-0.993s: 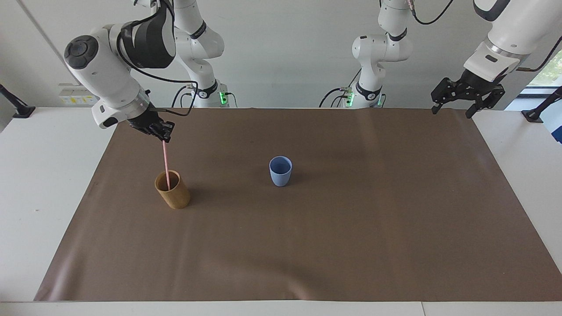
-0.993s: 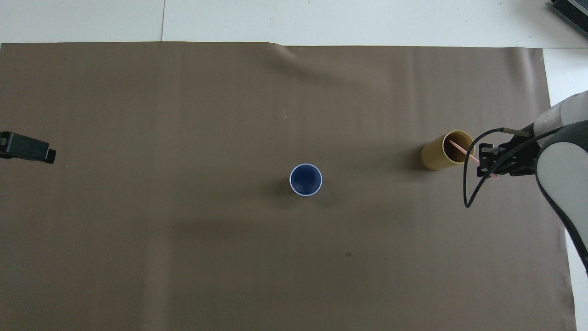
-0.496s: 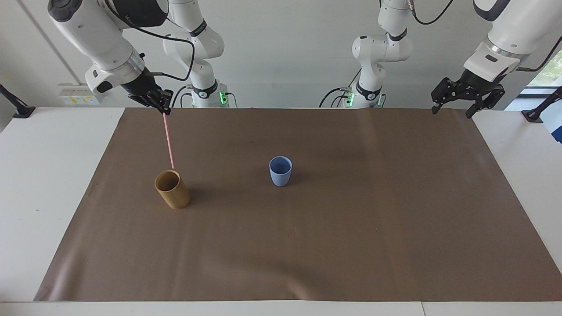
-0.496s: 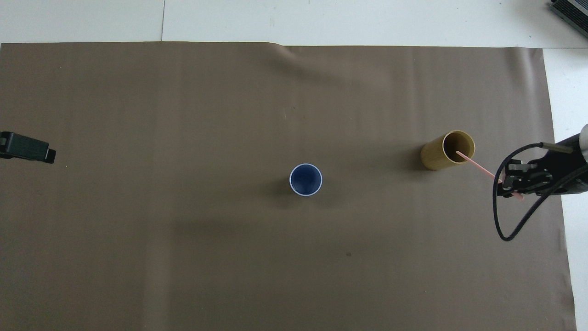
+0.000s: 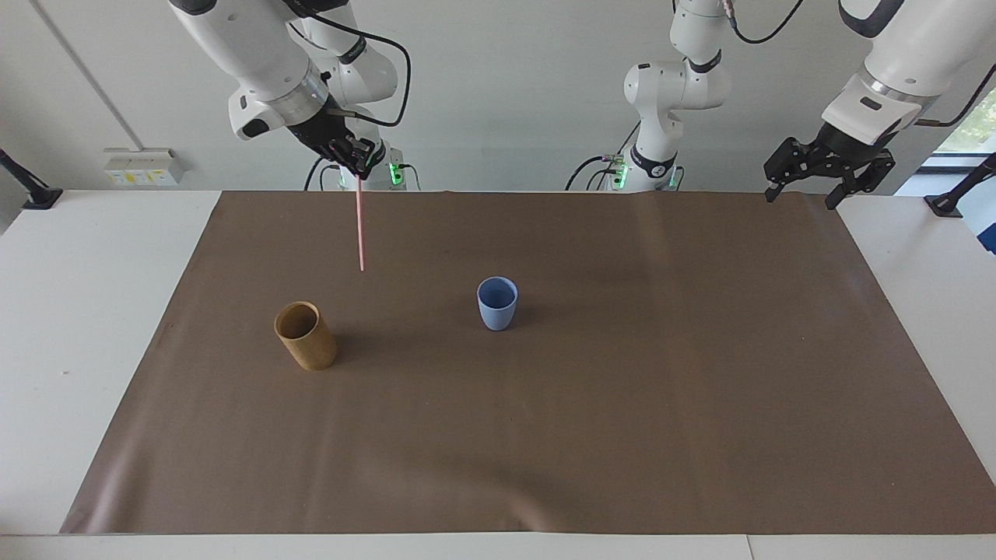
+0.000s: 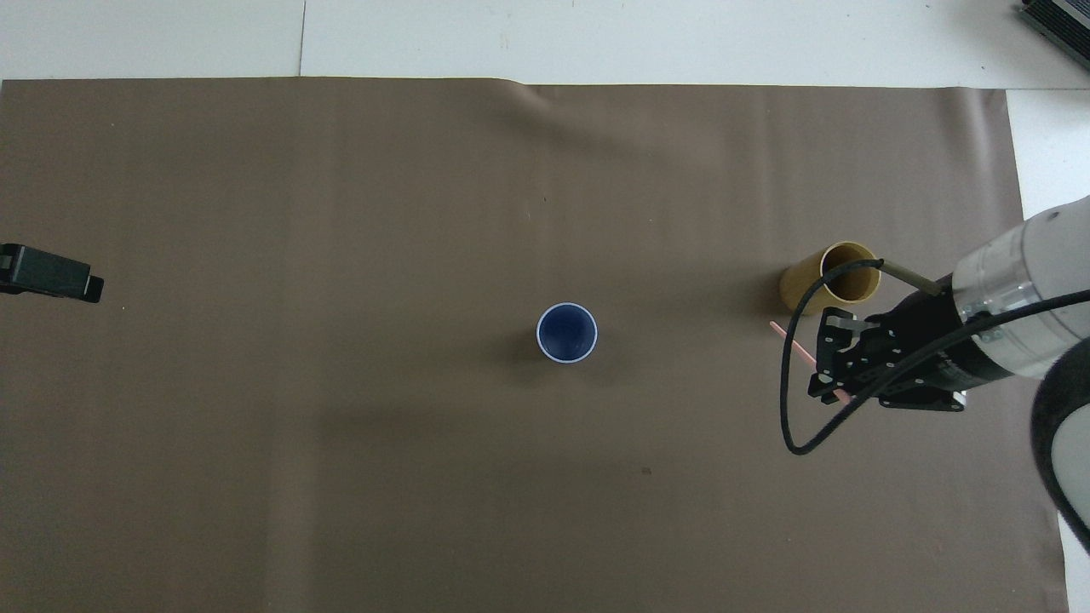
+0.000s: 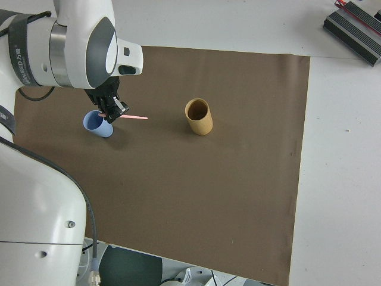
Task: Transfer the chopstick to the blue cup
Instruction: 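Pull the pink chopstick out of the tube with the right gripper, then carry the chopstick over the blue cup and lower it inside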
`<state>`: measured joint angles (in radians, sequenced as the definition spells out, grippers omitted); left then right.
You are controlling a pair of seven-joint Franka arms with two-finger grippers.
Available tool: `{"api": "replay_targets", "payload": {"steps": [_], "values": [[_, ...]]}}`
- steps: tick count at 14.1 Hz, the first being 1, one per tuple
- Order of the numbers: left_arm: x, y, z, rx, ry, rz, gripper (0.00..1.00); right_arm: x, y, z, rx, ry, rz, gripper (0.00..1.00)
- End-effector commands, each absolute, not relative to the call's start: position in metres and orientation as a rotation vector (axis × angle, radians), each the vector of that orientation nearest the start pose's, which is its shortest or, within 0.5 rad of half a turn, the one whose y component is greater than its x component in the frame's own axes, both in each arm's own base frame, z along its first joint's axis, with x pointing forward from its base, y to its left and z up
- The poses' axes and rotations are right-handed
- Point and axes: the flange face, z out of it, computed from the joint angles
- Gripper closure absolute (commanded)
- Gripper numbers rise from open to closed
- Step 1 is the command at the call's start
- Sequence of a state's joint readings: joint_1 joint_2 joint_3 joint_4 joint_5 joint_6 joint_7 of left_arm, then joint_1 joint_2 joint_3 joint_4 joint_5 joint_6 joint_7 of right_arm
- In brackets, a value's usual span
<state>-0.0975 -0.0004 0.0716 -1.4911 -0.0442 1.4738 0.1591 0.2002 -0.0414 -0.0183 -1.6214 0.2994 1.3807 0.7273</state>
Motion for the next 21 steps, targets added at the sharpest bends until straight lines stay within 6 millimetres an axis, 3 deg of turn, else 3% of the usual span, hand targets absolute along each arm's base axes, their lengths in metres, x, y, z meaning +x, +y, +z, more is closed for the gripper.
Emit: {"api": "replay_targets", "payload": {"steps": [1,2,4,7,9,14,16,21], "values": [[0.536,-0.015,0.655,-3.158,0.313,0.035,0.0,0.504,0.17,0.62,-2.732,0.853,0.458,1.0],[0.536,-0.014,0.655,-3.158,0.311,0.035,0.0,0.502,0.184,0.621,-2.702,0.915,0.473,1.0],[0.536,-0.014,0.654,-3.158,0.311,0.038,0.0,0.501,0.245,0.603,-2.688,0.975,0.484,1.0],[0.537,-0.016,0.655,-3.158,0.315,0.035,0.0,0.51,0.293,0.592,-2.561,1.092,0.463,1.0],[0.536,-0.016,0.655,-3.158,0.315,0.035,0.0,0.508,0.321,0.572,-2.576,1.098,0.475,1.0],[0.536,-0.015,0.655,-3.158,0.313,0.033,0.0,0.519,0.329,0.553,-2.551,1.11,0.459,1.0],[0.536,-0.016,0.655,-3.158,0.315,0.035,0.0,0.528,0.331,0.531,-2.552,1.134,0.472,1.0],[0.536,-0.015,0.655,-3.158,0.313,0.035,0.0,0.525,0.325,0.5,-2.575,1.143,0.554,1.0]]}}
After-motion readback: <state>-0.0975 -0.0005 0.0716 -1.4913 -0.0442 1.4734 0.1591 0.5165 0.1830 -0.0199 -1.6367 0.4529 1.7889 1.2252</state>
